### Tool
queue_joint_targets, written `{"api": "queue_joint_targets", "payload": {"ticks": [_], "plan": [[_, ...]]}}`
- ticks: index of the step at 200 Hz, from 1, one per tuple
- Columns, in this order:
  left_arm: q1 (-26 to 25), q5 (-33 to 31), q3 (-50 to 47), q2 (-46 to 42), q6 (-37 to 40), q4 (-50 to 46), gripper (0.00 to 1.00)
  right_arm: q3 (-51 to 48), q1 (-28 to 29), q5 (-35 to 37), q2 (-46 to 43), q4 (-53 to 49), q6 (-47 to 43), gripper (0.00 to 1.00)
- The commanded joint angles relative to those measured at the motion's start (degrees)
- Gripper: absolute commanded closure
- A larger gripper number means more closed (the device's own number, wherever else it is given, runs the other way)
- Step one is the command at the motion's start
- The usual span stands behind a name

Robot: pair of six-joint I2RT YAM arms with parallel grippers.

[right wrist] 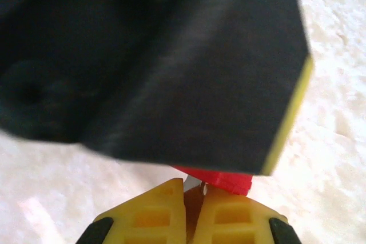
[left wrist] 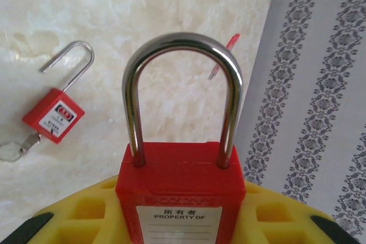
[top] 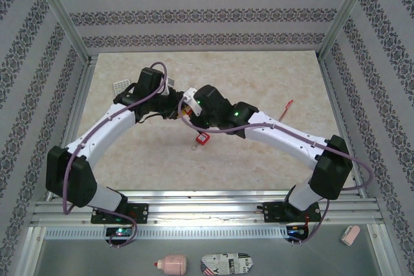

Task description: Unlock with the key

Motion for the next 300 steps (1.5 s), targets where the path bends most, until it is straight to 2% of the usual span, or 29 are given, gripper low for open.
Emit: {"api": "queue_joint_targets", "payload": {"ticks": [1,25,49,99,123,153,176,207,225,262,300], "plan": [[-0.6,6.8,4.7,2.8,-2.9,1.2,1.00,2.8,8.3,0.1,1.8,-0.7,-14.9,1.00],[-0.4,8.1,8.0,5.3,-1.9,-2.3,1.00,3.1,12.9,7.8,3.9,-1.3,-22.1,1.00],[-0.3,9.6,9.9,7.0,-1.9,-3.5,1.00,2.7,16.0,12.5,5.6,0.5,-26.6,1.00],[0.1,9.9,10.9,7.3,-0.5,-5.6,1.00,0.6,17.7,13.8,4.6,5.4,-26.0,1.00],[0.4,9.6,10.3,6.6,0.1,-5.3,1.00,0.0,16.7,11.2,2.8,5.6,-22.4,1.00],[0.9,9.3,8.4,5.3,1.1,-4.9,1.00,-1.0,15.1,10.2,0.2,3.9,-18.6,0.80],[1.4,8.9,7.3,4.2,1.9,-4.4,1.00,-3.3,12.1,5.5,-4.0,2.9,-13.1,0.64],[1.7,7.3,6.7,3.5,3.9,-4.6,1.00,-7.6,6.5,-4.2,-11.4,2.4,-5.3,0.47],[1.7,5.8,6.2,2.9,6.2,-5.4,1.00,-10.4,1.6,-11.6,-16.0,3.4,0.7,0.41],[1.7,0.7,6.5,1.1,14.1,-11.0,1.00,-13.7,-9.5,-22.2,-22.4,5.3,11.2,0.35],[0.8,-5.6,6.2,-2.4,21.1,-15.8,1.00,-10.8,-17.9,-30.9,-19.1,5.5,19.4,0.34]]}}
